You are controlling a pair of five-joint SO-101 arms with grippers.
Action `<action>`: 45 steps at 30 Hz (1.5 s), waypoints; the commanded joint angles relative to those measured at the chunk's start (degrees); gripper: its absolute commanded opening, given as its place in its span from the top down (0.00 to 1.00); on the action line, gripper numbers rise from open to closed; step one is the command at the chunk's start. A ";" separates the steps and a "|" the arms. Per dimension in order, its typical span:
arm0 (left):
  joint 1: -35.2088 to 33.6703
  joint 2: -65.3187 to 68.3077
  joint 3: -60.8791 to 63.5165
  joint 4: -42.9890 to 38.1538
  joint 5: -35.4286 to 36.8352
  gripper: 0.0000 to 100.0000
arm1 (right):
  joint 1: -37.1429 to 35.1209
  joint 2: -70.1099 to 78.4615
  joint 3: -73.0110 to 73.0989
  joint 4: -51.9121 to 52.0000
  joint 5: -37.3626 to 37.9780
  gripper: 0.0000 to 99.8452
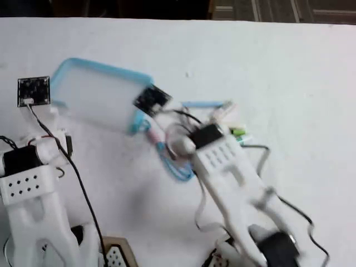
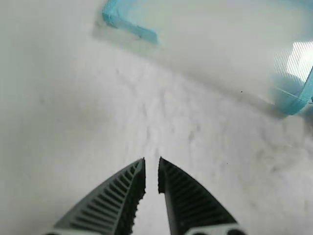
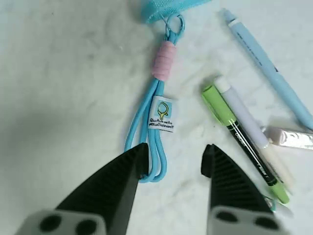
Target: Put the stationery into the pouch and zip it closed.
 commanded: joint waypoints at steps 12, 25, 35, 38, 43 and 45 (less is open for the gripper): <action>1.10 0.48 -2.46 0.09 -0.18 0.84 | -5.32 40.40 -35.96 2.07 -10.90 0.72; 1.10 0.48 -2.46 0.00 -0.35 0.84 | -2.77 62.81 -60.92 13.32 -11.16 0.87; 1.10 0.40 -2.55 -0.26 -0.44 0.84 | -2.86 63.60 -72.79 22.29 -9.05 0.98; 1.10 0.13 -2.81 0.09 -0.44 0.84 | -2.86 63.60 -79.91 27.12 -8.44 0.98; 1.01 0.04 -3.16 0.35 0.26 0.84 | -2.86 62.29 -95.38 32.57 -8.18 0.98; 1.10 0.31 -5.19 2.81 3.16 0.83 | -3.38 59.30 -97.05 32.57 -8.18 0.98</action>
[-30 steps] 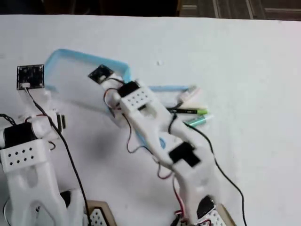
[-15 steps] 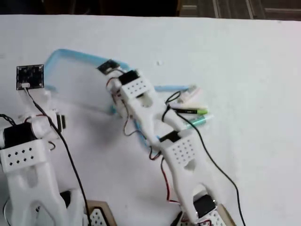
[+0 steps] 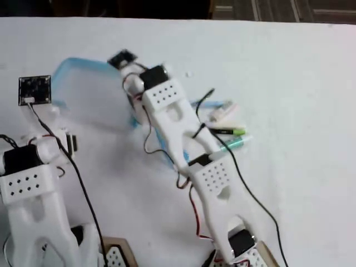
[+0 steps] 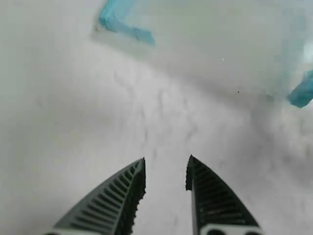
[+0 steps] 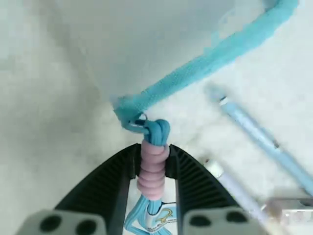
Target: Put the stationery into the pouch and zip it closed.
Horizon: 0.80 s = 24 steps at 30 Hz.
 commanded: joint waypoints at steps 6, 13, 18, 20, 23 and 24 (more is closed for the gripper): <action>0.40 0.04 -17.23 10.90 6.68 0.74 | -4.18 -16.66 -5.45 1.45 0.62 0.98; 0.13 0.13 -37.19 25.41 15.82 0.73 | -9.36 -30.02 -5.54 1.19 5.19 0.98; 0.04 -0.92 -47.30 29.98 17.32 0.73 | -13.14 -35.65 -5.45 1.27 5.45 0.98; 0.48 -2.33 -47.21 29.98 18.29 0.73 | -13.58 -35.74 -5.45 1.27 5.45 0.98; 0.48 -3.82 -43.78 29.89 20.40 0.73 | -13.41 -33.98 -3.25 1.19 5.54 0.98; 0.48 -3.82 -42.37 29.80 20.48 0.73 | -13.32 -33.27 -2.46 1.19 5.54 0.98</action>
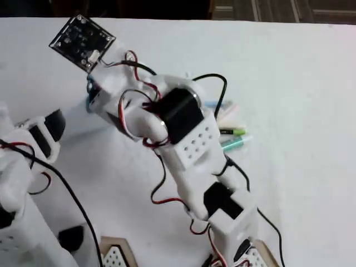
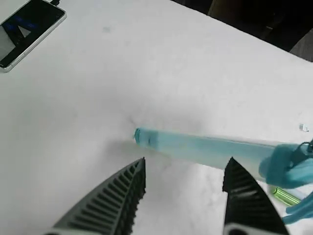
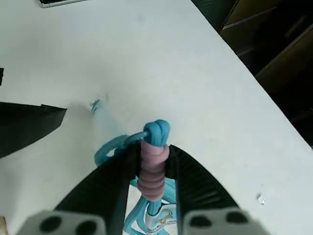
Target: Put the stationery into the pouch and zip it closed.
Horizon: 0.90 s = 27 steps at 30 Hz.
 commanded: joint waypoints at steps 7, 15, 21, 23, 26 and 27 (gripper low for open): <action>0.75 0.57 5.27 -0.09 1.05 0.70 | 0.04 2.68 0.97 0.92 0.53 0.98; 4.97 0.92 0.97 -0.18 6.33 0.70 | 0.57 2.95 0.97 0.13 0.53 0.98; 5.05 0.75 -7.12 0.09 9.67 0.70 | 1.54 2.95 0.97 -0.57 0.53 0.98; 5.85 0.75 -7.91 0.09 9.67 0.70 | 1.63 2.95 0.97 -0.57 0.53 0.98; 9.27 0.84 -5.27 0.00 9.67 0.70 | 1.63 2.95 0.97 -0.57 0.62 0.98; 10.24 1.01 -4.13 -0.09 9.67 0.70 | 1.63 2.95 0.97 -0.57 0.62 0.98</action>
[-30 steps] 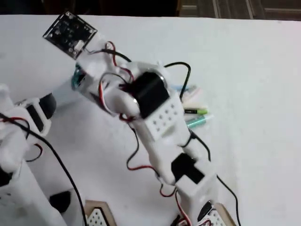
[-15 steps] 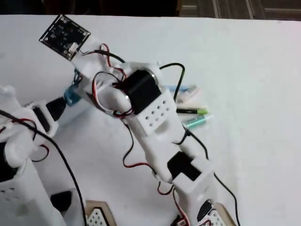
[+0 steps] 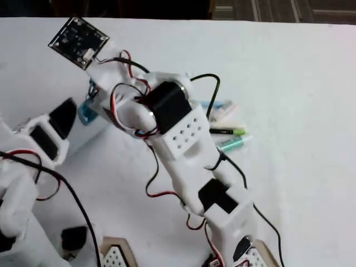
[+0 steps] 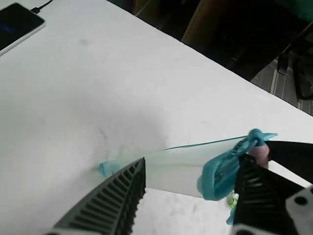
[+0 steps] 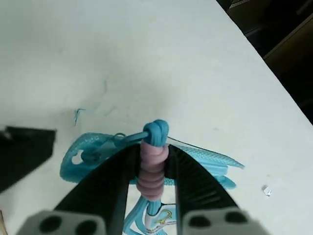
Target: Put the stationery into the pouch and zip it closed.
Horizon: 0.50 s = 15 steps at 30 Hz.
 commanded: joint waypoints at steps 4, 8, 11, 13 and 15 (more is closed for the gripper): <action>3.03 1.10 4.84 -0.79 0.18 0.70 | 0.92 -0.22 -0.09 -0.31 0.62 0.98; 0.48 1.19 6.95 -2.11 -3.43 0.70 | 1.10 -0.22 -0.09 -0.31 0.62 0.98; 0.57 1.19 8.35 -1.85 -6.33 0.71 | 1.63 -0.22 -0.09 -0.40 0.62 0.98; 0.57 1.19 10.29 -2.20 -6.86 0.74 | 2.24 -0.22 -0.09 -0.40 0.62 0.98; 0.57 1.19 13.10 -3.34 -8.53 0.76 | 2.51 -0.22 -0.09 -0.40 0.62 0.98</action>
